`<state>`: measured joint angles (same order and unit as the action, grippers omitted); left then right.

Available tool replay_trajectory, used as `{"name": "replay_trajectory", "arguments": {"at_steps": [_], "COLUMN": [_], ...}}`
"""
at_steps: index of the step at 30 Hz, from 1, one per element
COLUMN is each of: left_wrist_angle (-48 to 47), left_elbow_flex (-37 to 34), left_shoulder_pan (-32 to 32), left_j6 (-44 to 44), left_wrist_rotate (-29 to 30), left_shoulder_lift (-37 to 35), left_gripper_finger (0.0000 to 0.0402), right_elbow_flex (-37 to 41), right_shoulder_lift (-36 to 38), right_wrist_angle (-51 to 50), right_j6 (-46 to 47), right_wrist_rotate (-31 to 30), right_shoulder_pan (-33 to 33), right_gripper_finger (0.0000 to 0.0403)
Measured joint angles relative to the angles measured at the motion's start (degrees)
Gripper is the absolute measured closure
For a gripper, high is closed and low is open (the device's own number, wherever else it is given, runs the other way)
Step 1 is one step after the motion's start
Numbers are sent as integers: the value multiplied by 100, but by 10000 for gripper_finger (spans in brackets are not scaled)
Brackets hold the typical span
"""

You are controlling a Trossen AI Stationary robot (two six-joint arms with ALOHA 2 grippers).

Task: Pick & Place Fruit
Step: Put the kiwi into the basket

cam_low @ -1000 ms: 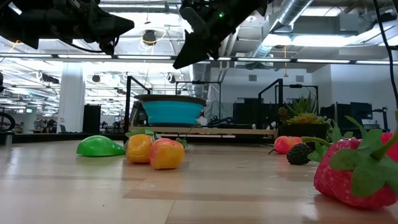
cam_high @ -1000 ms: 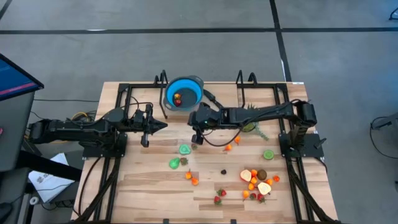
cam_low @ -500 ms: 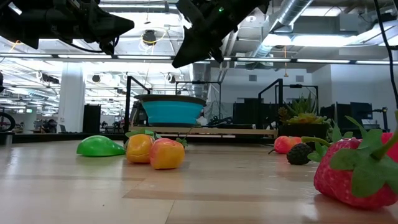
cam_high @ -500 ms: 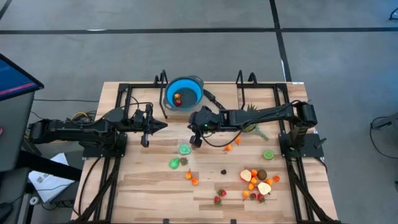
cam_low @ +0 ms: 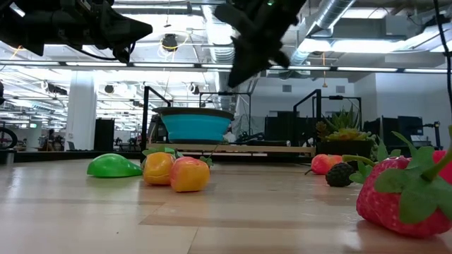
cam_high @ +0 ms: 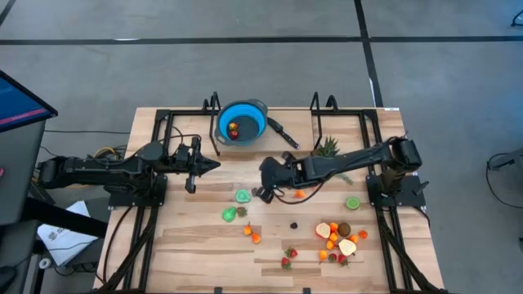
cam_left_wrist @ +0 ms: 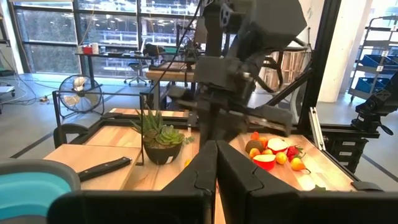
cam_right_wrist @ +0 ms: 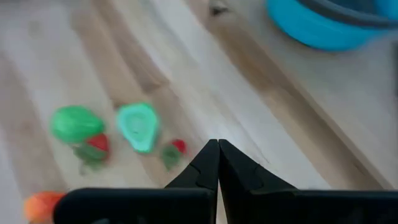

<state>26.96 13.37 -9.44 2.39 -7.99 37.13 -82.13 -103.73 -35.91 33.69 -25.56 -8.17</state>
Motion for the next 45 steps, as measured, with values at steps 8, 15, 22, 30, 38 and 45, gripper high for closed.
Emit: {"name": "replay_trajectory", "arguments": {"at_steps": [8,15,22,30,38,45], "left_wrist_angle": [-50,-47,-42,-36,-33,-33], "left_elbow_flex": [1,0,0,0,0,0], "left_shoulder_pan": [-1,1,3,5,5,5], "left_j6": [1,-11,2,2,2,2], "left_wrist_rotate": [0,0,0,0,0,0], "left_shoulder_lift": [13,13,13,13,13,13], "left_gripper_finger": [399,399,399,399,399,399], "right_elbow_flex": [9,281,2006,3178,3373,3373], "right_shoulder_lift": [395,702,1512,2656,3050,2930], "right_wrist_angle": [-1408,-1578,125,-597,-2719,-3186], "right_j6": [194,-75,582,2709,4684,4846], "right_wrist_rotate": [-71,-511,-403,358,1296,1875], "right_shoulder_pan": [-87,-83,-72,-87,-193,-346], "right_gripper_finger": [402,403,403,403,403,403]}}
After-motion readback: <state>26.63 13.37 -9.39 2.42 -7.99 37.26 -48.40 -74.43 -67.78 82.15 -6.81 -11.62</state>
